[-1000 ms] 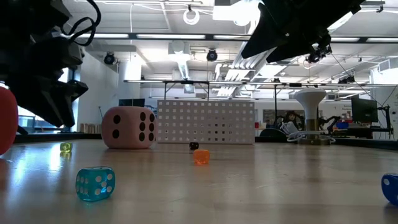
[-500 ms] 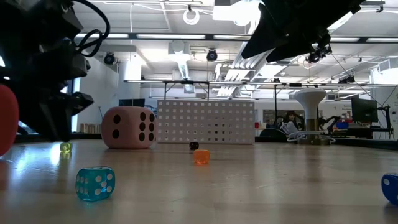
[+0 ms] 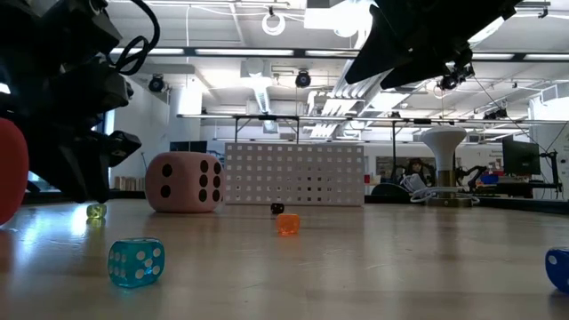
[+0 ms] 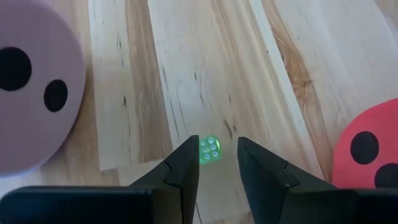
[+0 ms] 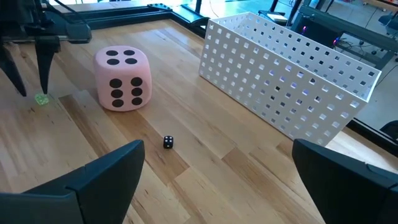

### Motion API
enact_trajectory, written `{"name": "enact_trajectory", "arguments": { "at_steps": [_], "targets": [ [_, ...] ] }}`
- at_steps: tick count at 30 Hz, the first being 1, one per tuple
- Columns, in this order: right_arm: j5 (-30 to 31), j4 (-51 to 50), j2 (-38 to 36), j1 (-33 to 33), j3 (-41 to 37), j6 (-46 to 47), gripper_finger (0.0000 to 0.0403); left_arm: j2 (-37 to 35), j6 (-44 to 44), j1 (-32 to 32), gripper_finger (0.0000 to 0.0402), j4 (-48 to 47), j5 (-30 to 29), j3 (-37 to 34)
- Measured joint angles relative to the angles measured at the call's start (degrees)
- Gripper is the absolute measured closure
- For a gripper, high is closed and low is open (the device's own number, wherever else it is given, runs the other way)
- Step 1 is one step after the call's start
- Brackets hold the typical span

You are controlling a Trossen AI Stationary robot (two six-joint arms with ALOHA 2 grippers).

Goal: Pick & Place Dice
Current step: Put the small yellow transparent dice into the white bin

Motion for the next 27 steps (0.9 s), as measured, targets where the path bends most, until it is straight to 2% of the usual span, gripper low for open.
{"name": "enact_trajectory", "arguments": {
  "at_steps": [27],
  "targets": [
    [0.0,0.0,0.0,0.0,0.0,0.0,0.0003,0.0,-0.4,0.0,0.0296,0.0,-0.6,-0.1]
  ]
}}
